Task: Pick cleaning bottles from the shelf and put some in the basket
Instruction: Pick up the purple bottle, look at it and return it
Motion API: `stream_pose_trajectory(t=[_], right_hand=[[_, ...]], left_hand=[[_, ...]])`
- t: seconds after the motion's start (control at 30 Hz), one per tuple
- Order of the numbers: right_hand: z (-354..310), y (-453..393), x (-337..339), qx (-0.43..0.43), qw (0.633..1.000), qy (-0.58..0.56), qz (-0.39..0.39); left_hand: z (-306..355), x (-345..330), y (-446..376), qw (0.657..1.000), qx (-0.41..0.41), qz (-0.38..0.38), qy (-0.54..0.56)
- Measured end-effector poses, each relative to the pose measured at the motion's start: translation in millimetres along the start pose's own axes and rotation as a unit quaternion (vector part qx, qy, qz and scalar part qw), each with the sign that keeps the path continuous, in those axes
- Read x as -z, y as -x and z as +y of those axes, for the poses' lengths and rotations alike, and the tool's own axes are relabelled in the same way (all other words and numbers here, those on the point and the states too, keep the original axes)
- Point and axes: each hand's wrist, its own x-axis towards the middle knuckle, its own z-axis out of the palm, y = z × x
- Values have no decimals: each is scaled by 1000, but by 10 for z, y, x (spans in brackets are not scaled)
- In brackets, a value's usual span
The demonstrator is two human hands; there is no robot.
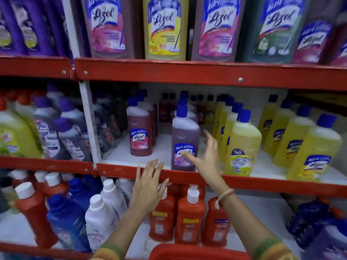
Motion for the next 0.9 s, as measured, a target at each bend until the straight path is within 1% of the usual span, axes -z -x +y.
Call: stream_pose_trajectory(t=[0.07,0.17,0.23,0.4,0.5,0.6,0.67,0.77,0.83,0.9], right_hand=[[51,-164,-55,-39,997,-39,-51],[83,-297,-101,-96,982,-108,-125],[63,-290,-136,-100,976,-140,-131],[-82,-128,-150,-52,986,-154,-42],[-301,-5,-75,17,995,-97,19],[-546,197,66,77,992,-37,89],[-680,355,146,115,981,19,154],[-771,513,220,186,945,135,232],[-788,581,267,214,928,181,247],[-804,634,324,227,923,193,244]], left_hand=[[-31,-60,-1,999,-1,-17,-27],[-57,-87,-7,999,-2,-10,-31],[-87,-89,-5,999,-14,-9,-30],[-121,-76,-8,999,-29,-9,-29],[-115,-82,-3,999,-32,-16,-35],[-123,-93,1,998,-30,-25,-42],[-132,-106,2,998,-33,-31,-48],[-126,-109,0,997,-38,-40,-53],[-122,-102,-5,997,-42,-40,-53],[-120,-95,-6,997,-43,-40,-56]])
